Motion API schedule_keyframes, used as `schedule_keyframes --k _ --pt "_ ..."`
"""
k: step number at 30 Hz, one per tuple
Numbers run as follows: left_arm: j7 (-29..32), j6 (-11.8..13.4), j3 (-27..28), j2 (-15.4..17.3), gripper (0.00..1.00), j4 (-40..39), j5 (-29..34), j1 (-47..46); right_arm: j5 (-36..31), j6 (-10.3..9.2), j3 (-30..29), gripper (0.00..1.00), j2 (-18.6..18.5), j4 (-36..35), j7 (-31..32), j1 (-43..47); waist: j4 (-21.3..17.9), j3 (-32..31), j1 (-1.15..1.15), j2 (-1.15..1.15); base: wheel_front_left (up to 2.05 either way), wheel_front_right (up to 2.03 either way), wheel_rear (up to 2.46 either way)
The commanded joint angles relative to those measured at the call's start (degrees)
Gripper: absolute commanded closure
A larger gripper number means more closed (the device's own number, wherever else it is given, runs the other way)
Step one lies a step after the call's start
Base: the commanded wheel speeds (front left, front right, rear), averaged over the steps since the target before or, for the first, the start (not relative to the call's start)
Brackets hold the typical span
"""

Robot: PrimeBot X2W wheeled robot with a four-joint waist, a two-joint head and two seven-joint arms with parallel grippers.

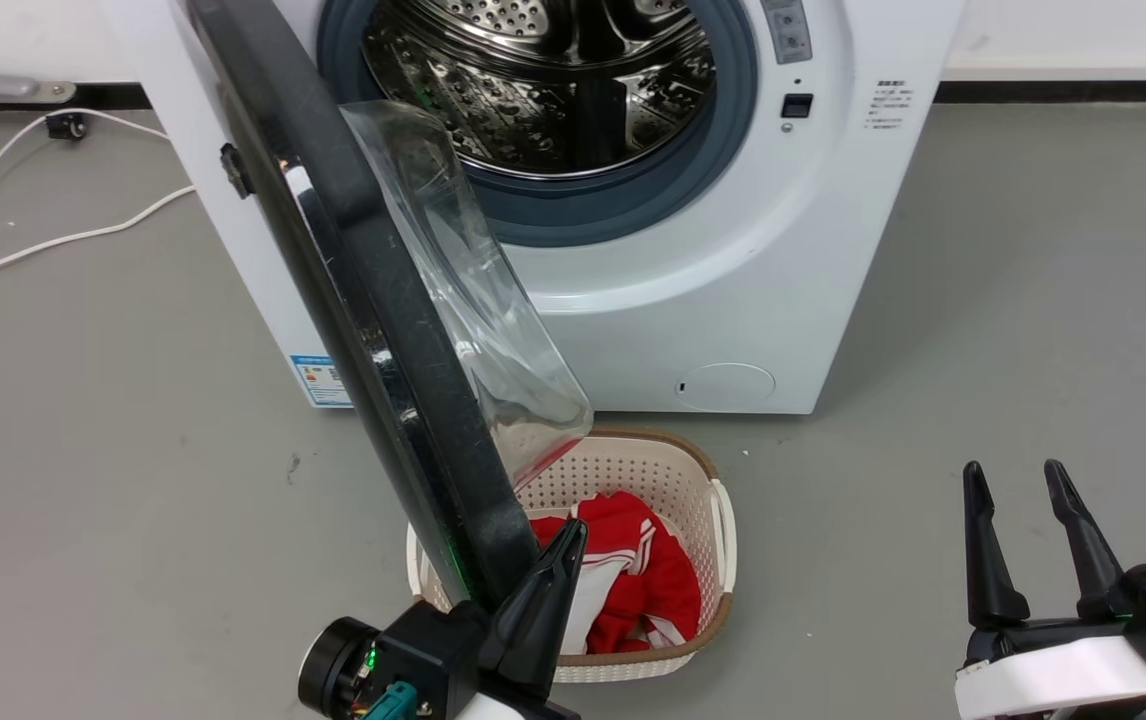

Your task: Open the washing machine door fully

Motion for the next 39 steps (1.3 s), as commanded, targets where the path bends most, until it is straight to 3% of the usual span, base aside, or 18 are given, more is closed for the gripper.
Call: schedule_keyframes --k 1,25,30,39 --pt "-0.4 0.6 0.6 0.4 1.0 -0.2 0.3 0.5 0.2 -0.04 0.0 0.0 0.1 0.1 -0.1 0.2 0.7 -0.1 0.0 0.0 0.0 0.0 0.0" --pt "1.4 3.8 0.6 2.8 1.0 -4.0 0.9 5.8 -1.1 -0.04 -1.2 0.0 0.1 0.0 1.8 2.3 21.7 -1.5 0.0 0.0 0.0 0.0 0.0" --pt "0.6 4.9 3.3 3.8 1.0 -2.9 0.3 5.5 -1.1 -0.04 -1.0 0.0 0.1 -0.3 2.0 2.1 23.9 -1.3 0.0 0.0 0.0 0.0 0.0" --pt "-2.6 7.0 9.8 5.6 1.0 1.1 -1.4 3.0 -1.5 -0.04 -0.6 0.0 0.1 -0.6 2.6 1.6 24.0 -0.6 0.0 0.0 0.0 0.0 0.0"
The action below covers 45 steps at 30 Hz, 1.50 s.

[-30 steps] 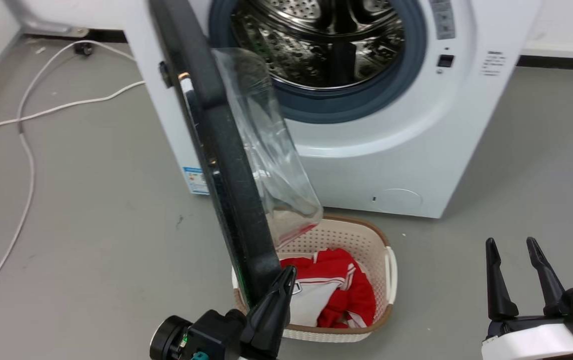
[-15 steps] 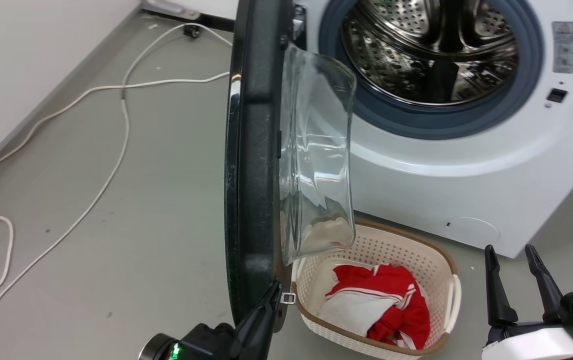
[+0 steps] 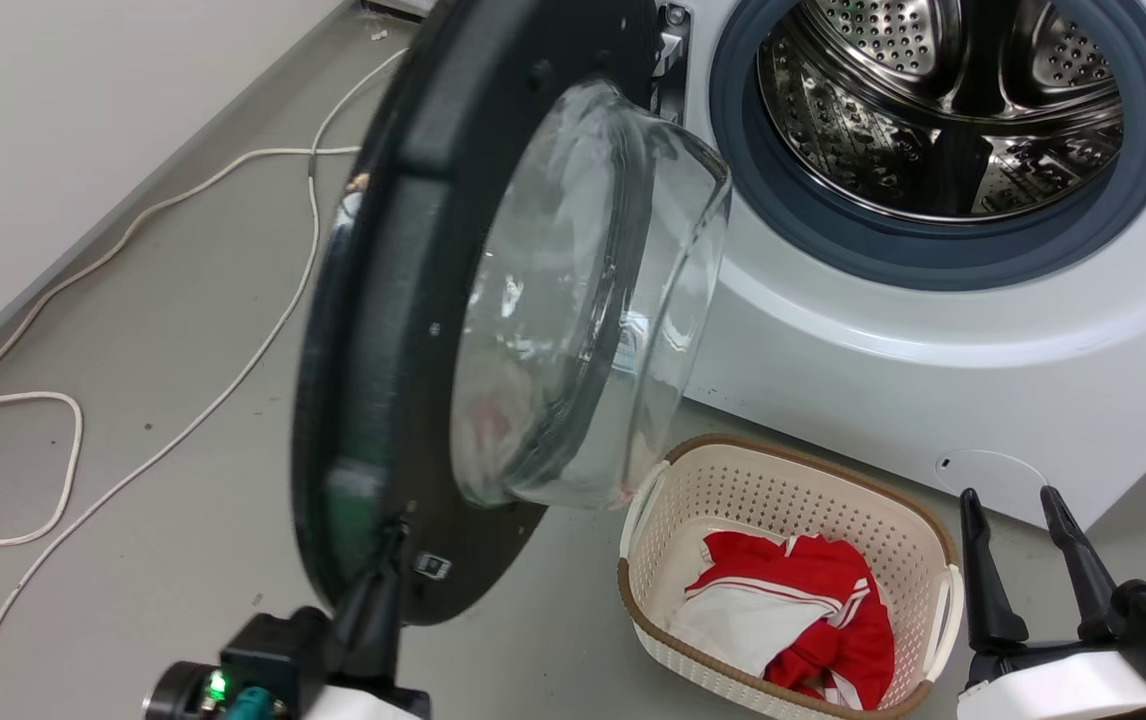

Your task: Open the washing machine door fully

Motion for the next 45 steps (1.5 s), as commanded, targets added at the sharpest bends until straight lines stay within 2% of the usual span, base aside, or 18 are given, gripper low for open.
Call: schedule_keyframes --k 1,7,11,15,25,29,30,37,41,45 --pt "-0.7 0.8 1.6 0.6 1.0 0.7 -0.3 -1.2 -0.3 -0.04 0.0 0.0 0.1 -0.3 0.2 -0.6 -0.3 0.3 0.0 0.0 0.0 0.0 0.0" --pt "-2.8 2.0 7.1 2.1 1.0 3.7 -2.5 -3.8 -0.7 -0.04 -0.2 0.0 0.1 -0.8 0.8 -1.0 -1.6 1.4 0.0 0.0 0.0 0.0 0.0" --pt "-3.7 2.0 9.8 2.7 1.0 6.3 -4.4 -5.6 -1.3 -0.04 -0.4 0.0 0.1 -1.3 1.3 -1.4 -2.2 2.4 0.0 0.0 0.0 0.0 0.0" --pt "-5.9 1.9 15.0 4.3 1.0 11.6 -7.7 -9.8 -2.1 -0.04 -0.7 0.0 0.1 -2.5 1.9 -2.4 -3.4 4.5 0.0 0.0 0.0 0.0 0.0" --pt "-9.4 1.3 20.4 6.9 1.0 22.3 -10.8 -17.3 -3.0 -0.04 -1.3 0.0 0.1 -3.5 2.8 -3.6 -4.6 7.0 0.0 0.0 0.0 0.0 0.0" --pt "-10.1 0.5 21.5 8.5 1.0 27.2 -11.5 -21.1 -3.2 -0.04 -1.3 0.0 0.1 -3.7 3.0 -3.8 -4.8 7.5 0.0 0.0 0.0 0.0 0.0" --pt "-10.6 -0.4 22.2 9.9 1.0 31.8 -12.1 -23.9 -3.3 -0.04 -1.1 0.0 0.1 -3.7 3.0 -4.1 -4.9 7.8 0.0 0.0 0.0 0.0 0.0" --pt "-12.2 -2.3 21.7 11.2 1.0 40.7 -11.6 -28.7 -3.0 -0.04 -1.0 0.0 0.1 -3.1 3.1 -4.7 -5.6 7.8 0.0 0.0 0.0 0.0 0.0" --pt "-13.1 -2.6 22.2 11.0 1.0 42.2 -11.3 -27.9 -2.1 -0.04 -1.1 0.0 0.1 -2.6 2.5 -4.4 -6.2 7.0 0.0 0.0 0.0 0.0 0.0" --pt "-13.5 -2.1 23.4 9.8 1.0 40.0 -10.7 -24.4 -1.5 -0.04 -1.1 0.0 0.1 -1.9 1.9 -4.0 -7.0 5.7 0.0 0.0 0.0 0.0 0.0"
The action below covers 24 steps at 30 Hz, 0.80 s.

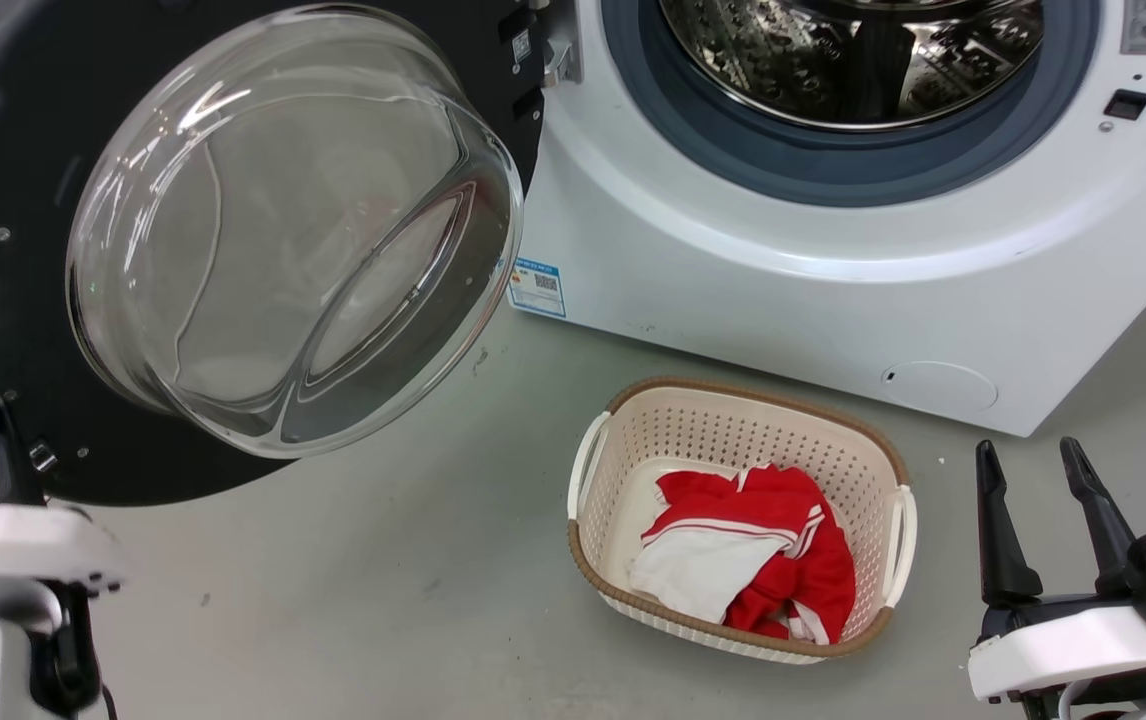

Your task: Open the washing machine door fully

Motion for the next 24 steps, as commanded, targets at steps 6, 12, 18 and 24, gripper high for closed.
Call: schedule_keyframes --k 6,12,18,24 --pt "-0.4 1.9 1.8 -5.1 1.0 -11.5 4.0 10.2 1.8 -0.04 0.5 0.0 0.1 1.5 -1.2 0.2 -1.8 -2.7 0.0 0.0 0.0 0.0 0.0" --pt "-0.4 1.8 0.4 -11.0 1.0 -21.7 8.4 17.6 2.1 -0.04 1.2 0.0 0.1 2.4 -1.6 0.5 -3.7 -4.0 0.0 0.0 0.0 0.0 0.0" --pt "-0.3 -0.6 -0.9 -13.4 0.0 -25.8 11.2 20.2 1.9 -0.04 1.6 0.0 0.1 2.5 -1.7 0.8 -6.1 -5.2 0.0 0.0 0.0 0.0 0.0" --pt "-0.3 -2.0 -3.4 -14.5 0.0 -27.6 14.7 21.0 1.8 -0.04 1.6 0.0 0.1 1.8 -1.4 1.0 -8.7 -6.1 0.0 0.0 0.0 0.0 0.0"
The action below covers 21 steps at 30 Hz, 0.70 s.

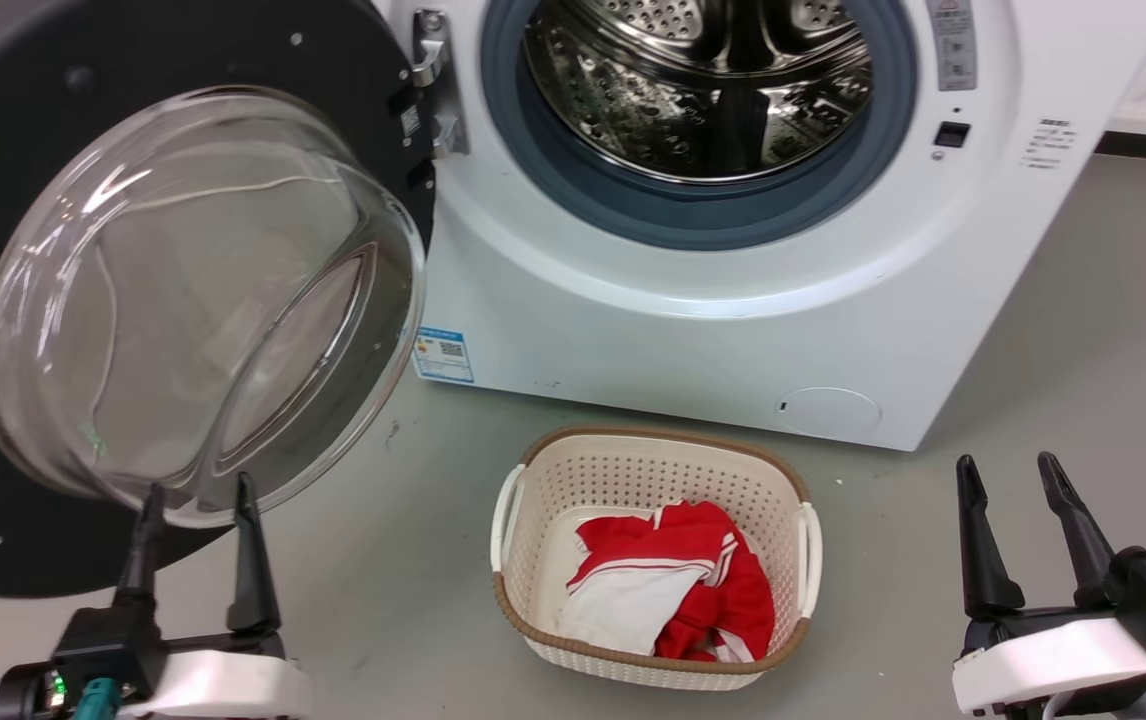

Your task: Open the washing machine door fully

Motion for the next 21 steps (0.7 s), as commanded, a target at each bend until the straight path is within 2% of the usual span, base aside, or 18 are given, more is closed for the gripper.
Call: schedule_keyframes --k 1,11,21 --pt "-0.1 -0.4 -0.9 -0.4 0.0 0.0 1.0 0.1 0.1 -0.04 0.1 0.0 0.1 -0.3 0.0 0.3 -1.4 -0.6 0.0 0.0 0.0 0.0 0.0" --pt "-0.1 -4.2 -5.4 -0.6 0.0 1.3 2.3 -3.1 -1.0 -0.04 0.7 0.0 0.1 -1.1 0.3 -1.1 -7.2 -0.9 0.0 0.0 0.0 0.0 0.0" --pt "-0.1 -3.7 -5.4 -1.0 0.0 2.3 3.2 -4.6 -1.8 -0.04 1.9 0.0 0.1 -1.2 0.7 -1.0 -11.1 -0.8 0.0 0.0 0.0 0.0 0.0"
